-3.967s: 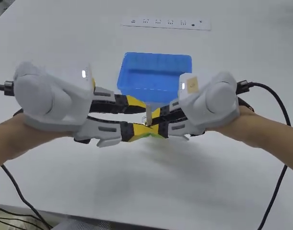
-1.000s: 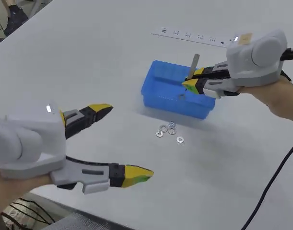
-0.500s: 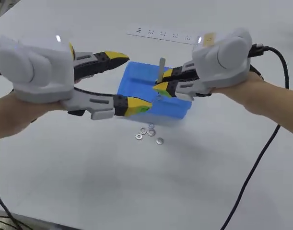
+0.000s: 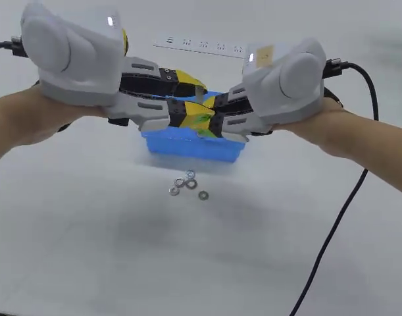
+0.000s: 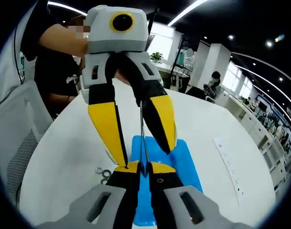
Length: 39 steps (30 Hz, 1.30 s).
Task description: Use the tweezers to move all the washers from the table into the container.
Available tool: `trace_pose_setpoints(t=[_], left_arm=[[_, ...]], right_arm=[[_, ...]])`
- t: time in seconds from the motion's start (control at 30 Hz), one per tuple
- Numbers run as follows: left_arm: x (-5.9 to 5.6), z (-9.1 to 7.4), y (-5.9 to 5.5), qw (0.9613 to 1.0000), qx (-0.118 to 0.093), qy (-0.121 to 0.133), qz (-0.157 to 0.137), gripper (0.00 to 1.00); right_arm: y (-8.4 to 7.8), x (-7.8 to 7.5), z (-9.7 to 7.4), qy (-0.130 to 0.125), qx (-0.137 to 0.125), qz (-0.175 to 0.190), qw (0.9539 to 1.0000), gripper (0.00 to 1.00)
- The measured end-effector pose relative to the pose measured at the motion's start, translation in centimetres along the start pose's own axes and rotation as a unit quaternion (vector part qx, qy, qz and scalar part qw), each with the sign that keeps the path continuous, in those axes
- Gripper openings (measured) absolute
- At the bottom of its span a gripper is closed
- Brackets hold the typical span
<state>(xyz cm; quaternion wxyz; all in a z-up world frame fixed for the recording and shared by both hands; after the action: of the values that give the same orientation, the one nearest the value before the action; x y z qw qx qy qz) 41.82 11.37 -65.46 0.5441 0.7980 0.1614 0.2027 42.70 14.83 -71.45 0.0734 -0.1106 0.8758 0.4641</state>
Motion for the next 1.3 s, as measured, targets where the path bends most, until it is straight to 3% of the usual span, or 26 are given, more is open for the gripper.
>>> trace_pose_setpoints(t=[0.2,0.3,0.43,0.6,0.7,0.9,1.1,1.3], left_arm=[[0.1,-0.3,-0.1,0.9997,0.012,-0.014,0.014,0.09],[-0.2,-0.3,-0.1,0.9994,0.017,-0.022,0.018,0.09],[-0.1,-0.2,-0.1,0.9974,0.029,-0.016,0.063,0.07],[0.3,-0.2,0.1,0.9977,0.025,-0.009,0.062,0.07],[0.2,-0.3,0.1,0.9975,0.029,-0.014,0.063,0.07],[0.0,-0.8,0.5,0.9972,0.030,-0.008,0.068,0.07],[0.1,-2.0,1.2,0.9967,0.026,0.002,0.077,0.07],[-0.8,-3.4,1.3,0.9968,0.019,0.010,0.077,0.07]], right_arm=[[0.1,0.2,0.0,0.003,-0.001,-0.009,1.0000,0.08],[0.2,0.2,0.0,0.003,0.000,-0.012,0.9999,0.08],[0.1,-0.1,-0.2,-0.004,-0.002,-0.013,0.9999,0.09],[0.2,-0.2,-0.5,-0.004,-0.004,0.013,0.9999,0.11],[0.6,0.2,-0.6,0.004,-0.013,0.067,0.9977,0.21],[0.8,0.6,-1.1,-0.003,-0.003,0.045,0.9990,0.26],[0.5,0.1,-2.4,-0.025,0.002,0.041,0.9989,0.32],[0.1,-0.6,-5.6,-0.093,-0.013,0.072,0.9930,0.43]])
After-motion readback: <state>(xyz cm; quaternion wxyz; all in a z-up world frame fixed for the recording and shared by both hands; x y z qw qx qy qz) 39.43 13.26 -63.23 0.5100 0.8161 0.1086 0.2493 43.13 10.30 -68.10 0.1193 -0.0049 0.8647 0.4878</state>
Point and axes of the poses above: the centre of the closed fingertips' face, and the gripper's own axes: z roughly forward along the fingers, x roughly to its left, y roughly out of its top, the point moved 1 cm from there along -z, roughly backward along the fingers
